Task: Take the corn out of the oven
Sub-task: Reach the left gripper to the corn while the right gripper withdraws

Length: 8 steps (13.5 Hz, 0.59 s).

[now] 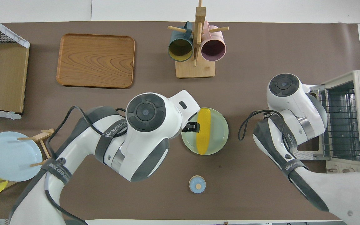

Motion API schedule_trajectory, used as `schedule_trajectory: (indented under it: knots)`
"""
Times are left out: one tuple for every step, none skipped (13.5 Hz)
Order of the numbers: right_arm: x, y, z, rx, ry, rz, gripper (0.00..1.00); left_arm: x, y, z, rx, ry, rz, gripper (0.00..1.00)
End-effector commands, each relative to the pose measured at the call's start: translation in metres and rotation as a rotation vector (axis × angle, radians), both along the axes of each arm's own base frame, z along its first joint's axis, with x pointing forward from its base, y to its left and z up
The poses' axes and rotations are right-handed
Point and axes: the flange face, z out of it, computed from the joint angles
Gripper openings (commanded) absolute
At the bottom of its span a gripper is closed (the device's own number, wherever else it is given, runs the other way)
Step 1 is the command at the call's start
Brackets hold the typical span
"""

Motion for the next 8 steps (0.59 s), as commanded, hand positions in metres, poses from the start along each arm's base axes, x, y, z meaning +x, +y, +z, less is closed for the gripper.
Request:
schedule_trajectory:
  knots:
    - [0.005, -0.059, 0.08, -0.022, 0.023, 0.077, 0.0, 0.006, -0.039, -0.02, -0.014, 0.006, -0.004, 1.0]
    - [0.002, -0.075, 0.1, -0.012, 0.025, 0.094, 0.0, 0.002, -0.059, -0.036, 0.0, 0.015, -0.002, 1.0]
    - [-0.002, -0.092, 0.114, 0.007, 0.037, 0.117, 0.0, 0.0, -0.071, -0.048, 0.006, 0.016, -0.002, 1.0]
    - [-0.004, -0.105, 0.119, 0.018, 0.051, 0.138, 0.0, 0.002, -0.074, -0.059, 0.005, 0.015, 0.0, 1.0]
    - [-0.004, -0.115, 0.119, 0.022, 0.058, 0.135, 0.0, 0.003, -0.077, -0.074, 0.01, 0.017, 0.0, 1.0]
    - [-0.005, -0.124, 0.119, 0.023, 0.06, 0.124, 0.0, 0.004, -0.081, -0.082, 0.006, 0.012, 0.003, 1.0]
    - [-0.006, -0.126, 0.119, 0.026, 0.061, 0.125, 0.0, 0.006, -0.082, -0.086, -0.009, -0.004, 0.007, 1.0]
    - [-0.007, -0.13, 0.121, 0.026, 0.06, 0.119, 0.0, 0.007, -0.082, -0.086, -0.009, -0.01, 0.005, 1.0]
